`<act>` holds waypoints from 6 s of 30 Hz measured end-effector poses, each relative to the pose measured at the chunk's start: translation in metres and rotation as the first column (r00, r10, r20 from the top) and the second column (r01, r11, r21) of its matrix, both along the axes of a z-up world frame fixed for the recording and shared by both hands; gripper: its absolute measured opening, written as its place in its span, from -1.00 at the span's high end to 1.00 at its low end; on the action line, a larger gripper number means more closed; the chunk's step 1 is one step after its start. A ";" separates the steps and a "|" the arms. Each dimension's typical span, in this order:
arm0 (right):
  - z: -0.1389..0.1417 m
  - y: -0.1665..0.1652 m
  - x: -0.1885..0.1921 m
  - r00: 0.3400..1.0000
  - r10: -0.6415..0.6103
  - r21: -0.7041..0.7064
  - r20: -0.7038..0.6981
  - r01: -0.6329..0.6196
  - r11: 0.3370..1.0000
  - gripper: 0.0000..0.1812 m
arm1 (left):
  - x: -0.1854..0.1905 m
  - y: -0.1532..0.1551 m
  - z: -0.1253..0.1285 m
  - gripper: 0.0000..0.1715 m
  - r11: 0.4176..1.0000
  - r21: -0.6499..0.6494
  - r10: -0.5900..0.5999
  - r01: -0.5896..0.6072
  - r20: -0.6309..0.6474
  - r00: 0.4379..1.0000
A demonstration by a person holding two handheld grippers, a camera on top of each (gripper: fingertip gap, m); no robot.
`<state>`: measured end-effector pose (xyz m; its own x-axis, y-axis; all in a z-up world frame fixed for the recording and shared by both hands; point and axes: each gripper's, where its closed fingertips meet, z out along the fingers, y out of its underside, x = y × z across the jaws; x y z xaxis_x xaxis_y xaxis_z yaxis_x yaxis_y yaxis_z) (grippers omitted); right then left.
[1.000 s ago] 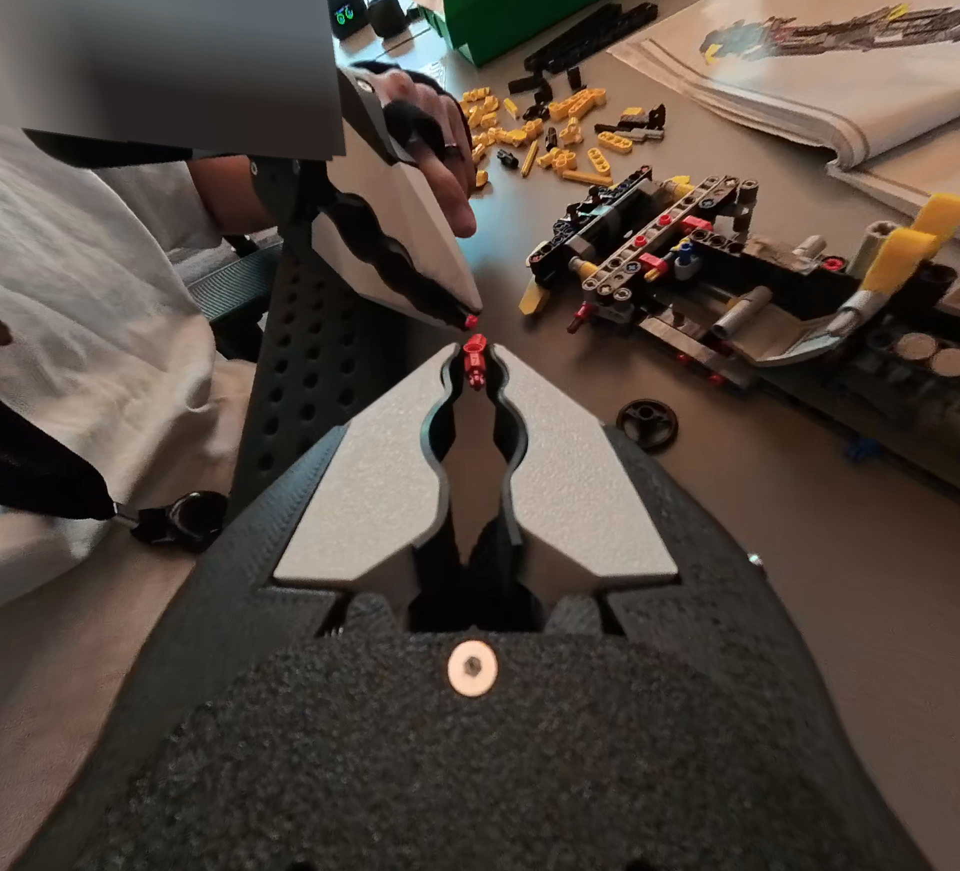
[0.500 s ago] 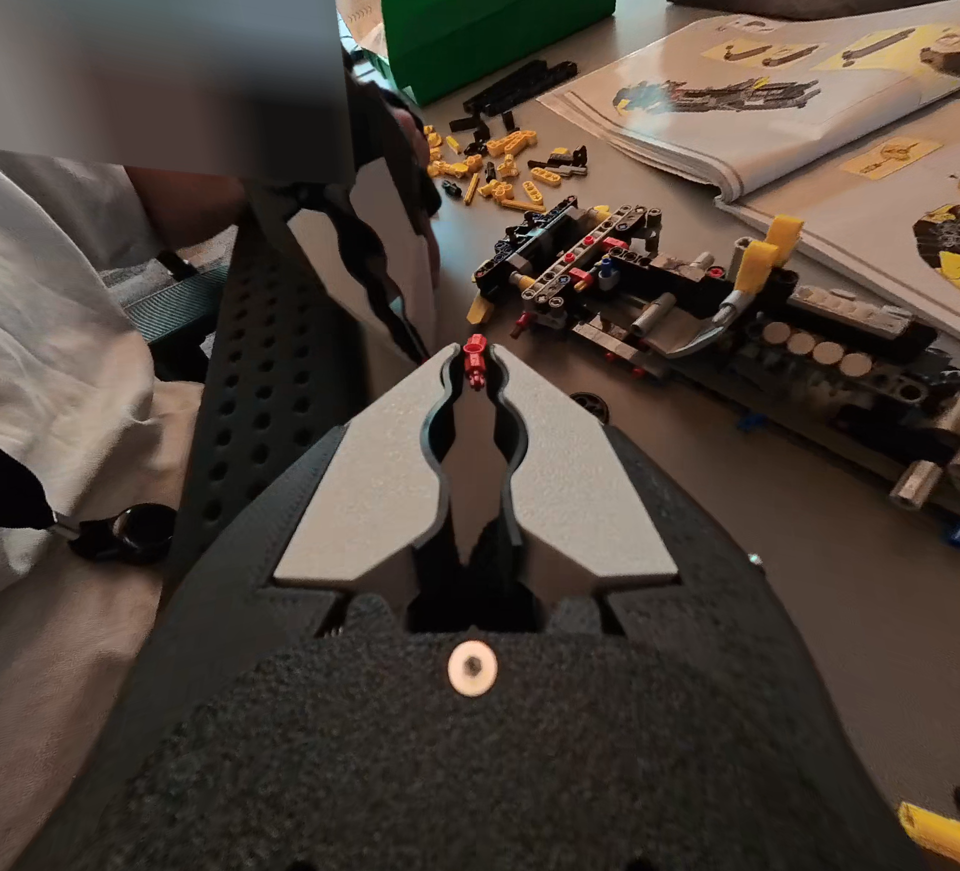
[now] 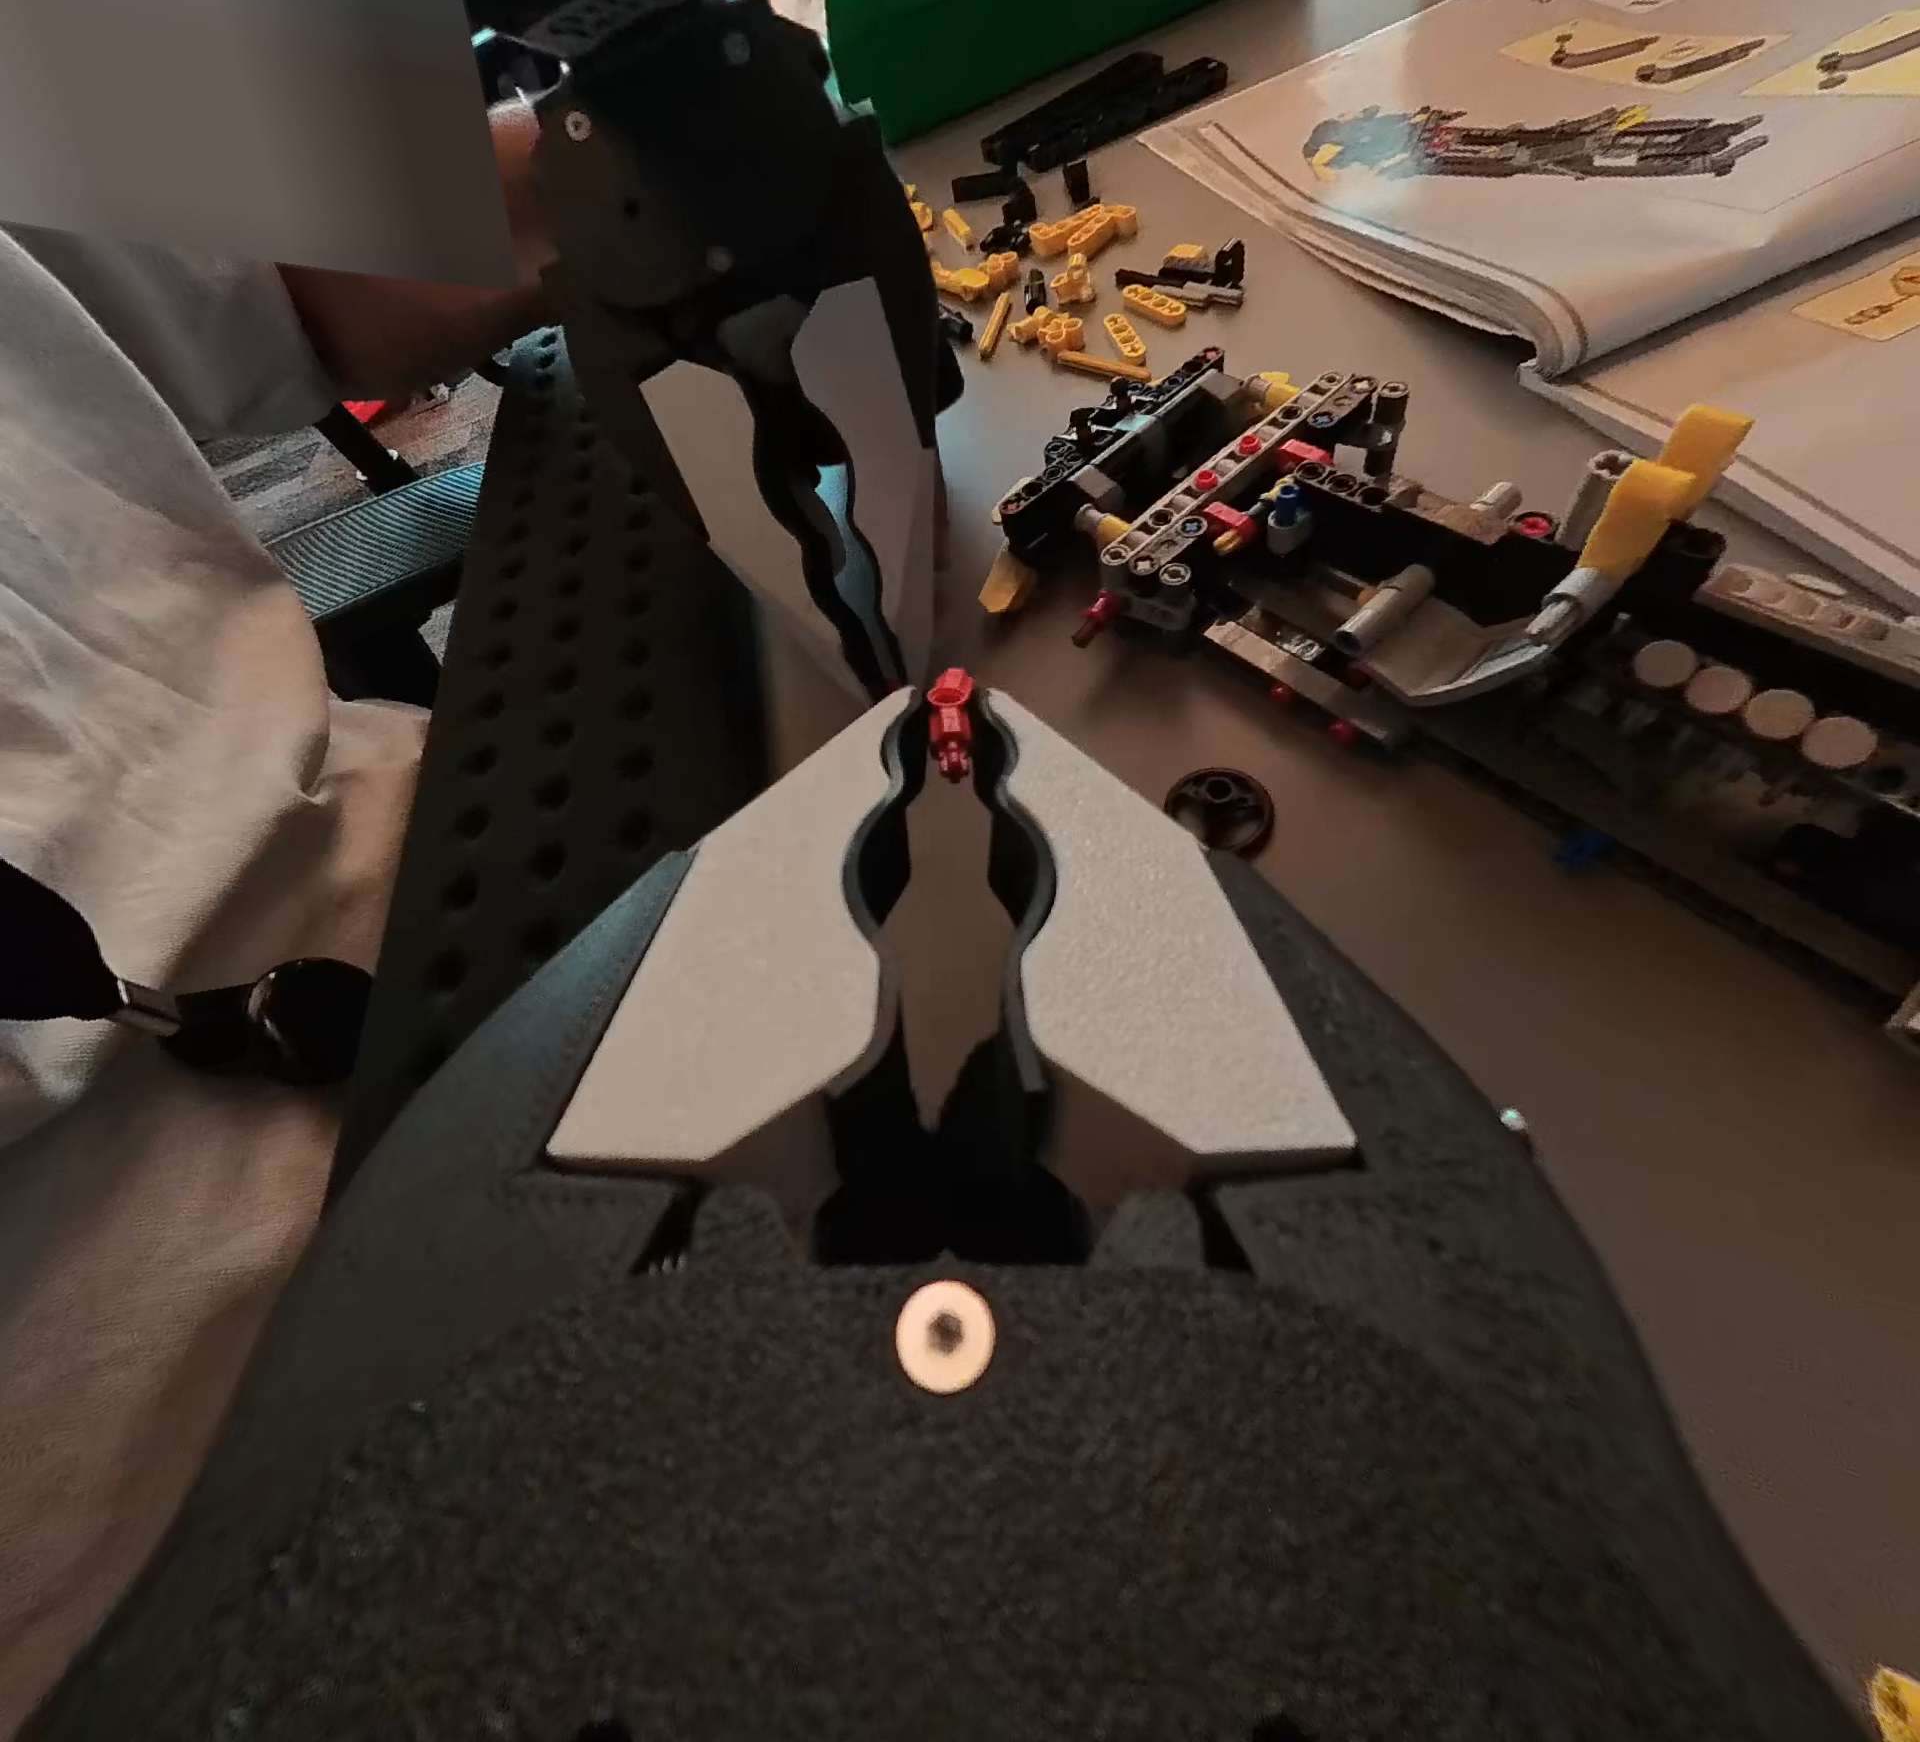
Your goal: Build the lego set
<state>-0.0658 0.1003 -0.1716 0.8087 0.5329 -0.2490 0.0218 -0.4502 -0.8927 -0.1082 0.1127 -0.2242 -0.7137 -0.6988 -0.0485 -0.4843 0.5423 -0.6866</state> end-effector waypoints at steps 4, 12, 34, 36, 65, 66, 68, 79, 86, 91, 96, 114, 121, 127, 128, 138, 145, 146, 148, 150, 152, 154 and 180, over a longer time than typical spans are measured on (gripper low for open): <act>0.000 0.001 -0.002 1.000 0.007 0.000 0.001 -0.007 1.000 0.92 | 0.010 0.004 0.002 0.98 0.997 0.082 -0.016 0.009 0.093 0.996; 0.006 0.009 -0.006 1.000 0.007 0.022 -0.017 -0.007 1.000 0.92 | 0.037 0.004 0.054 0.99 0.965 0.252 -0.079 -0.077 0.554 0.829; 0.014 0.005 -0.008 0.993 0.046 0.019 -0.111 -0.044 0.999 0.93 | 0.012 0.003 0.024 0.98 0.998 0.069 -0.014 -0.002 0.236 0.972; 0.014 0.005 -0.005 0.994 0.036 0.021 -0.108 -0.034 0.999 0.93 | 0.001 0.004 0.020 0.99 0.999 0.040 -0.032 0.027 0.135 0.990; 0.085 0.006 -0.065 0.836 0.265 0.194 -0.481 -0.193 0.962 0.93 | -0.005 -0.022 0.149 0.98 0.847 -0.528 0.201 0.051 0.409 0.890; 0.088 0.005 -0.065 0.833 0.273 0.208 -0.481 -0.194 0.959 0.93 | -0.006 -0.022 0.153 0.99 0.831 -0.552 0.201 0.069 0.413 0.888; 0.093 0.004 -0.064 0.827 0.284 0.235 -0.485 -0.190 0.953 0.93 | -0.005 -0.023 0.157 0.99 0.816 -0.572 0.201 0.086 0.420 0.885; 0.096 0.000 -0.062 0.822 0.297 0.265 -0.486 -0.185 0.946 0.93 | -0.005 -0.030 0.158 0.98 0.777 -0.615 0.177 0.132 0.416 0.892; 0.092 0.003 -0.061 0.862 0.271 0.272 -0.429 -0.163 0.949 0.92 | -0.004 -0.028 0.151 0.98 0.779 -0.615 0.163 0.120 0.384 0.909; 0.090 0.005 -0.053 0.873 0.240 0.262 -0.425 -0.135 0.956 0.93 | -0.009 -0.006 0.145 0.98 0.884 -0.467 0.174 0.032 0.391 0.904; 0.088 0.006 -0.053 0.844 0.240 0.214 -0.480 -0.153 0.965 0.92 | -0.011 0.002 0.130 0.98 0.988 -0.147 0.103 -0.042 0.436 0.894; 0.084 0.005 -0.055 0.785 0.269 0.152 -0.557 -0.222 0.963 0.93 | -0.008 -0.008 0.134 0.99 0.998 0.060 -0.018 -0.015 0.515 0.857; 0.081 0.001 -0.060 0.751 0.303 0.124 -0.587 -0.286 0.950 0.93 | -0.013 -0.011 0.130 0.98 0.993 0.106 -0.091 0.047 0.463 0.882; 0.083 0.004 -0.053 0.726 0.283 0.130 -0.627 -0.261 0.957 0.93 | -0.006 -0.009 0.133 0.99 0.990 0.136 -0.087 0.024 0.474 0.876; 0.085 0.004 -0.051 0.709 0.282 0.136 -0.646 -0.257 0.957 0.93 | -0.005 -0.009 0.135 0.98 0.993 0.121 -0.071 0.013 0.487 0.870; 0.090 0.005 -0.046 0.672 0.274 0.139 -0.688 -0.250 0.958 0.93 | -0.007 -0.007 0.137 0.99 0.996 0.088 -0.040 -0.005 0.498 0.866; 0.089 0.008 -0.019 0.726 0.189 0.134 -0.661 -0.134 0.982 0.93 | -0.013 0.005 0.117 0.98 0.997 0.076 0.001 -0.035 0.406 0.914; 0.087 0.009 -0.009 0.751 0.147 0.129 -0.643 -0.083 0.988 0.93 | -0.013 0.009 0.108 0.98 0.995 0.074 0.027 -0.059 0.376 0.926; 0.085 0.009 0.012 0.787 0.064 0.135 -0.614 0.025 0.990 0.93 | -0.016 0.015 0.080 0.92 0.994 0.071 0.067 -0.089 0.259 0.964; 0.081 0.011 0.025 0.810 -0.004 0.126 -0.586 0.096 0.987 0.93 | -0.017 0.019 0.059 0.86 0.988 0.062 0.128 -0.142 0.194 0.973; 0.073 0.013 0.026 0.836 -0.042 0.107 -0.547 0.120 0.987 0.93 | -0.017 0.025 0.042 0.83 0.981 0.074 0.166 -0.180 0.164 0.972; 0.070 0.016 0.023 0.850 -0.060 0.102 -0.523 0.132 0.986 0.93 | -0.011 0.026 0.031 0.78 0.971 0.040 0.229 -0.235 0.126 0.965; 0.066 0.012 0.016 0.873 -0.051 0.110 -0.484 0.119 0.987 0.93 | 0.029 0.051 0.002 0.90 0.952 0.177 0.235 -0.249 0.096 0.967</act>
